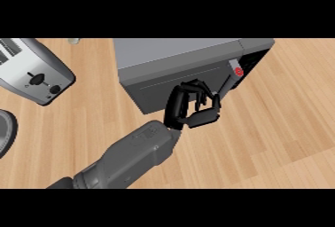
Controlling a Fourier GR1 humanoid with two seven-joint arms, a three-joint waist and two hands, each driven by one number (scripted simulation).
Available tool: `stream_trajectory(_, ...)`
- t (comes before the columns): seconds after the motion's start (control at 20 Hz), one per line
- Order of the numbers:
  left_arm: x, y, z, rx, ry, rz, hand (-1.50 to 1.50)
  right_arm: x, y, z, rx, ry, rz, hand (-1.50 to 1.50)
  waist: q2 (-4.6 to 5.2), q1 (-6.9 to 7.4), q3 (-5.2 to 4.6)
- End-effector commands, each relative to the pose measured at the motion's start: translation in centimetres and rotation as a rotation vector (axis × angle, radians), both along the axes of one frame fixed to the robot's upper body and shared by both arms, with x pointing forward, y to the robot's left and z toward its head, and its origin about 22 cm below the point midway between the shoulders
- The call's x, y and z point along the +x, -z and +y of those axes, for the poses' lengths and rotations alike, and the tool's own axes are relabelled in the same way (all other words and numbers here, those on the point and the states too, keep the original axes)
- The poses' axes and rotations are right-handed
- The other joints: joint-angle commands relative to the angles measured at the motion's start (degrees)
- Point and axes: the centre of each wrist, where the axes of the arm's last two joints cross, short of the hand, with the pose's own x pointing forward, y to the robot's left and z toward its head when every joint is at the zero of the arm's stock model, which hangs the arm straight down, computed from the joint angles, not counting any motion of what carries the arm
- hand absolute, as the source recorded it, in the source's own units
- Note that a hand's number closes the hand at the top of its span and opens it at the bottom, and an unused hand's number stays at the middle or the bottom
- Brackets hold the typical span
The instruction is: Pick up the milk, place it into the microwave and close the microwave
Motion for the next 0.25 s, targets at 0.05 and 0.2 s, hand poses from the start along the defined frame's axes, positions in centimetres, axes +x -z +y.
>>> stream_trajectory(0.05, 2.52, -1.79, 0.18, 0.010, -0.042, -0.014, 1.50, 0.51, -0.66, -0.73, 0.013, -0.010, -0.012, -1.50, 0.95, 0.14, -0.14)
stream_trajectory(0.2, 2.66, -2.02, 0.08, 0.006, -0.043, -0.010, 1.50, 0.42, -1.00, -1.38, 0.006, 0.001, -0.004, -1.50, 0.54, -0.56, -0.18)
